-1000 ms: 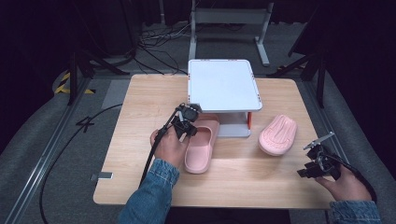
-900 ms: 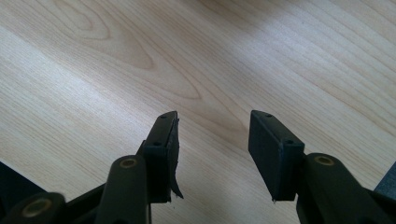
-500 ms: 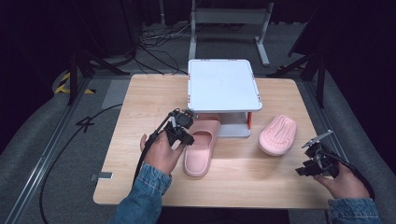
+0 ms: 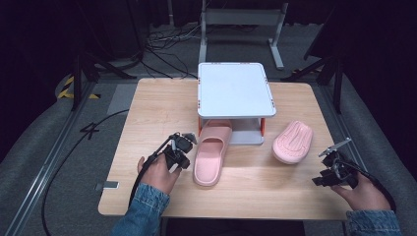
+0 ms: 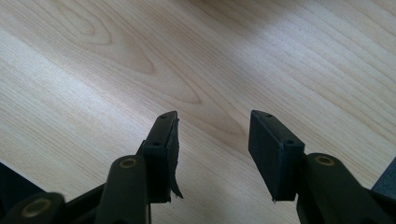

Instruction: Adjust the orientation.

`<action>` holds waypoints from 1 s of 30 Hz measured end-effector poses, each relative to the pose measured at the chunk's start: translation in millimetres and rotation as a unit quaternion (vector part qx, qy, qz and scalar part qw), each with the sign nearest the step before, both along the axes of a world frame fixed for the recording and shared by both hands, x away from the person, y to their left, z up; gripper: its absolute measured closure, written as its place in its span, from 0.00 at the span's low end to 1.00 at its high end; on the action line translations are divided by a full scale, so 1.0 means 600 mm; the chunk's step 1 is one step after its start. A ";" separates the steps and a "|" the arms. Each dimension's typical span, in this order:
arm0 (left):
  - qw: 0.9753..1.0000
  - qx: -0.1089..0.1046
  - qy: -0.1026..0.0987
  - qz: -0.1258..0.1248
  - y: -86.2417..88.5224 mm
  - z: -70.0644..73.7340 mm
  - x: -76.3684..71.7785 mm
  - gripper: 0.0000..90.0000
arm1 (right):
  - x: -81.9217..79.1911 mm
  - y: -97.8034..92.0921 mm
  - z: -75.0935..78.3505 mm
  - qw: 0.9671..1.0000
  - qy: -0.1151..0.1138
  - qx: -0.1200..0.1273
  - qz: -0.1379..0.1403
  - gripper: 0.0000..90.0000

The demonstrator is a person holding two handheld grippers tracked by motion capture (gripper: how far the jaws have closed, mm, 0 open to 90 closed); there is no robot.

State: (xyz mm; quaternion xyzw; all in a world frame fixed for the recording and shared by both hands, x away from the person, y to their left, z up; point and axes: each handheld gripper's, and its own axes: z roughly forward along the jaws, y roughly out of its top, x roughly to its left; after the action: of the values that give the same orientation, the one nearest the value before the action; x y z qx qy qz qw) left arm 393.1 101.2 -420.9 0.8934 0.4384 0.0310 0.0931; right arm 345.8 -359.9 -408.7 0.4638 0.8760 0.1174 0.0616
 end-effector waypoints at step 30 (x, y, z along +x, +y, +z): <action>0.993 -0.038 0.003 -0.113 -0.086 0.029 -0.117 0.83 | -0.005 -0.001 -0.003 1.000 0.003 0.001 0.002 0.59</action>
State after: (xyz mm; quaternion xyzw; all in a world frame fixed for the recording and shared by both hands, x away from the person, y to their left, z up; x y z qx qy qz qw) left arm 322.7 49.8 -403.4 0.9331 0.3359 0.0010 0.1285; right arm 342.6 -360.4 -410.3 0.4620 0.8772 0.1168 0.0588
